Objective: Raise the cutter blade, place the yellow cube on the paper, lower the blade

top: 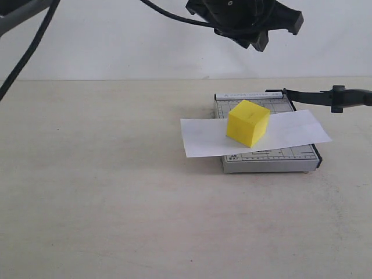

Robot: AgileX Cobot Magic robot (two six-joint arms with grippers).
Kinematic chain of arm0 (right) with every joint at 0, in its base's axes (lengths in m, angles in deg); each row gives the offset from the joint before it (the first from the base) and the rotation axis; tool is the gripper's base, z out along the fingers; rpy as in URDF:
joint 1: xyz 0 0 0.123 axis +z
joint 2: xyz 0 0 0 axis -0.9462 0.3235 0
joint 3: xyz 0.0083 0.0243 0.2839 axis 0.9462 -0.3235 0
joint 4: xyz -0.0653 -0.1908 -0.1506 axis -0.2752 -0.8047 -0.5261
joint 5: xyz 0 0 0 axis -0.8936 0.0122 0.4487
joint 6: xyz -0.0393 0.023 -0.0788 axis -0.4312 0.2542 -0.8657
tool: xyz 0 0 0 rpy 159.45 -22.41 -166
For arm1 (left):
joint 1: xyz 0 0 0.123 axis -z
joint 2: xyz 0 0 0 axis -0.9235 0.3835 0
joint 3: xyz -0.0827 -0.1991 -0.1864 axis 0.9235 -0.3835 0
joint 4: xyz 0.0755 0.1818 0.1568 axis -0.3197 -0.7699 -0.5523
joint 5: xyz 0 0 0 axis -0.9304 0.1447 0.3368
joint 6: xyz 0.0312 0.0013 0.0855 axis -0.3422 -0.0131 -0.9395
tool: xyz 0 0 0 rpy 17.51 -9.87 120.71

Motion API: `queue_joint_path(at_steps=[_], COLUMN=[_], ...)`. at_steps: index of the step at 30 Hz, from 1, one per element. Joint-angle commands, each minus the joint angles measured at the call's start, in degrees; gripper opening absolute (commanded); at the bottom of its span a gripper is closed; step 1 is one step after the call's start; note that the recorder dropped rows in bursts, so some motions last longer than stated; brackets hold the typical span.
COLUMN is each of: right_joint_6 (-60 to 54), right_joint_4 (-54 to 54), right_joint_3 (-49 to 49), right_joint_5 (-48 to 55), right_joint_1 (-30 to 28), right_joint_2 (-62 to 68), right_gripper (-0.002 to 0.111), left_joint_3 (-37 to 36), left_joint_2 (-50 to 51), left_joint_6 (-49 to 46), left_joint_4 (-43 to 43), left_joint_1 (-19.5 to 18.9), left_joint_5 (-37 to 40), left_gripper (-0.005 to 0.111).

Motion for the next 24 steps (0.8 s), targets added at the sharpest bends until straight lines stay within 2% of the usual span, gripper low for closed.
queue_joint_path(at_steps=[1, 5, 14, 20, 24], right_joint_6=[-0.12, -0.12, -0.12, -0.12, -0.12], right_joint_4=[-0.05, 0.14, 0.14, 0.14, 0.14], right_joint_3=[0.04, 0.04, 0.04, 0.04, 0.04], right_joint_5=[-0.56, -0.7, -0.7, -0.7, -0.7], right_joint_1=[-0.15, -0.15, -0.15, -0.15, -0.15], right_joint_2=[-0.39, -0.39, -0.39, -0.39, -0.39], right_gripper=[0.0, 0.0, 0.0, 0.0, 0.0], left_joint_3=[0.2, 0.2, 0.2, -0.34, -5.42], left_joint_2=[-0.54, -0.65, -3.63, -6.67, -11.37], left_joint_6=[-2.0, -6.42, -7.25, -7.32, -7.42], left_joint_4=[5.35, 12.33, -0.28, -0.52, -0.52], left_joint_1=[0.29, 0.82, 5.51, 7.17, 9.5], left_joint_5=[0.65, 0.86, 4.02, 5.5, 0.89], left_gripper=[0.027, 0.027, 0.026, 0.026, 0.026])
